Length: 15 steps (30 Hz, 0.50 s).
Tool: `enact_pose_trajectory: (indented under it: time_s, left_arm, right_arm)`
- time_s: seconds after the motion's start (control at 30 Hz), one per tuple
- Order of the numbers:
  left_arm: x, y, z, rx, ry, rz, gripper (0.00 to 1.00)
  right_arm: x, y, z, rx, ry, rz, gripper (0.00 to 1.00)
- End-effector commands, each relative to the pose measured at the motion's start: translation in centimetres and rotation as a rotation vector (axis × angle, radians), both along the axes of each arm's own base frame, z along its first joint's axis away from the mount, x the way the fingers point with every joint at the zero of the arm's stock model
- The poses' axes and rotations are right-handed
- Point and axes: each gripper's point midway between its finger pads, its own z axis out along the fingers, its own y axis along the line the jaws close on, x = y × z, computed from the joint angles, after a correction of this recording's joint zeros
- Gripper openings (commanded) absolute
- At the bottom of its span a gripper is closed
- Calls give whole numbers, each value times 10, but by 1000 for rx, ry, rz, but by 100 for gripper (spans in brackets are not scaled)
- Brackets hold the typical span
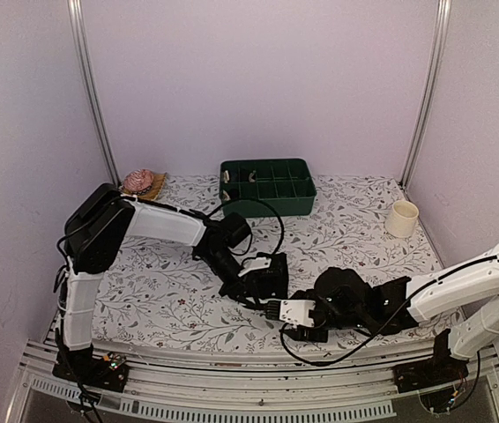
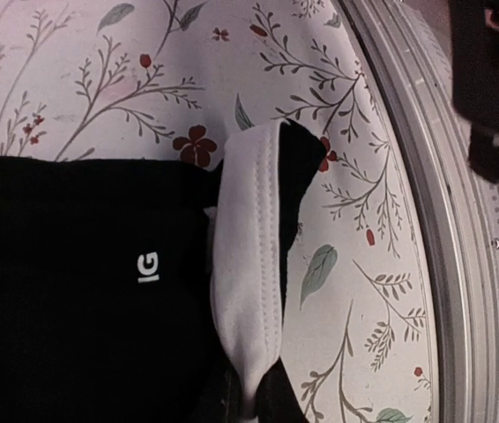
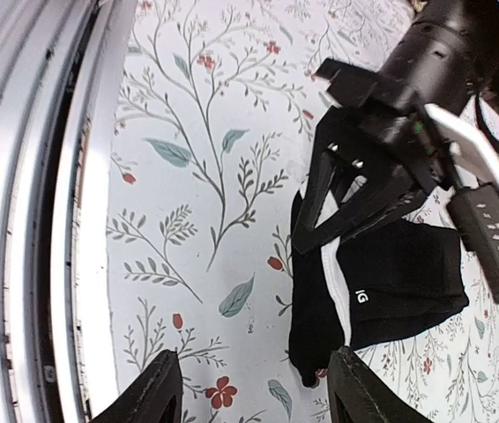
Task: Roll the underwear
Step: Roll the underwear at the center of the board.
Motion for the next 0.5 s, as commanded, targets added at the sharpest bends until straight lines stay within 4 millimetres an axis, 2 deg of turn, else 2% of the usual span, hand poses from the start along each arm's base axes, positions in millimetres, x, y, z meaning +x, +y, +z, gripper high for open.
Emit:
enact_pose_trajectory:
  time_s: [0.0, 0.23, 0.47]
  left_arm:
    - [-5, 18, -16, 129, 185, 39, 0]
    - [5, 15, -16, 163, 288, 64, 0]
    - [6, 15, -15, 174, 334, 57, 0]
  right_arm:
    - [23, 12, -15, -148, -215, -44, 57]
    - [49, 28, -36, -293, -376, -65, 53]
    - [63, 26, -56, -382, -441, -97, 50]
